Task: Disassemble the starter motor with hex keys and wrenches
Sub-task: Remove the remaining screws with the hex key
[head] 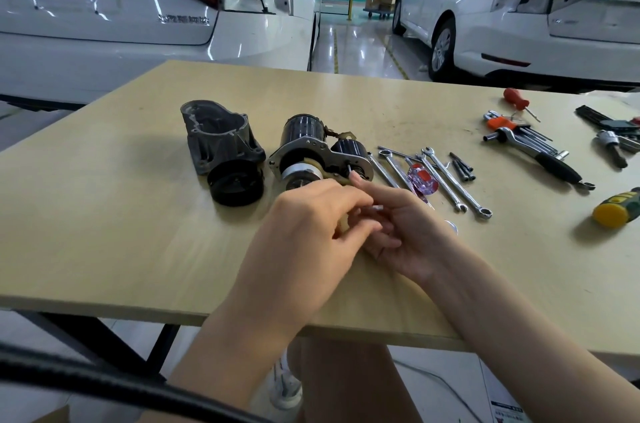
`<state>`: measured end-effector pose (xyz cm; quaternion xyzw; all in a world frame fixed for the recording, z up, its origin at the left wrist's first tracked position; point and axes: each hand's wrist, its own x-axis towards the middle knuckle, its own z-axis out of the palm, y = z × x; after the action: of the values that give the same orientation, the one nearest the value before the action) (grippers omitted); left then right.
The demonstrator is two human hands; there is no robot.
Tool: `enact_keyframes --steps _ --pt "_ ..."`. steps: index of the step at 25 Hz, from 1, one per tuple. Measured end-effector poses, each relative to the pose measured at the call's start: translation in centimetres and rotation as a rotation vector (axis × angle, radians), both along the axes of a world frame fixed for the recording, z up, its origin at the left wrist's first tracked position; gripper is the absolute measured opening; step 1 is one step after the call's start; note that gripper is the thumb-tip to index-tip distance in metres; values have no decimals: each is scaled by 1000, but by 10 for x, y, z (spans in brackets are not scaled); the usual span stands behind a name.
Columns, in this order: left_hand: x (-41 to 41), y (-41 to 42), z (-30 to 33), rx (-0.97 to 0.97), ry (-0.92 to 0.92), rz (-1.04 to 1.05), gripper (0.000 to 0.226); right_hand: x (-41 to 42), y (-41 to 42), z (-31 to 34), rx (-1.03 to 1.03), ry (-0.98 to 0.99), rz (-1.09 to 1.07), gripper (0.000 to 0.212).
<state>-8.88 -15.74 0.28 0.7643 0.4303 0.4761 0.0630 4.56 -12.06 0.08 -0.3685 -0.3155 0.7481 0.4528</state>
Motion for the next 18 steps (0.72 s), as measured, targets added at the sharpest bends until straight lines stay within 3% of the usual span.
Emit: enact_keyframes --steps 4,12,18 --pt "0 5 -1 78 29 24 10 -1 0 1 -2 -1 16 26" --pt "8 4 2 40 -66 89 14 6 0 0 -24 48 40 29" --pt "2 4 1 110 -18 69 23 3 0 -2 -18 108 37 12"
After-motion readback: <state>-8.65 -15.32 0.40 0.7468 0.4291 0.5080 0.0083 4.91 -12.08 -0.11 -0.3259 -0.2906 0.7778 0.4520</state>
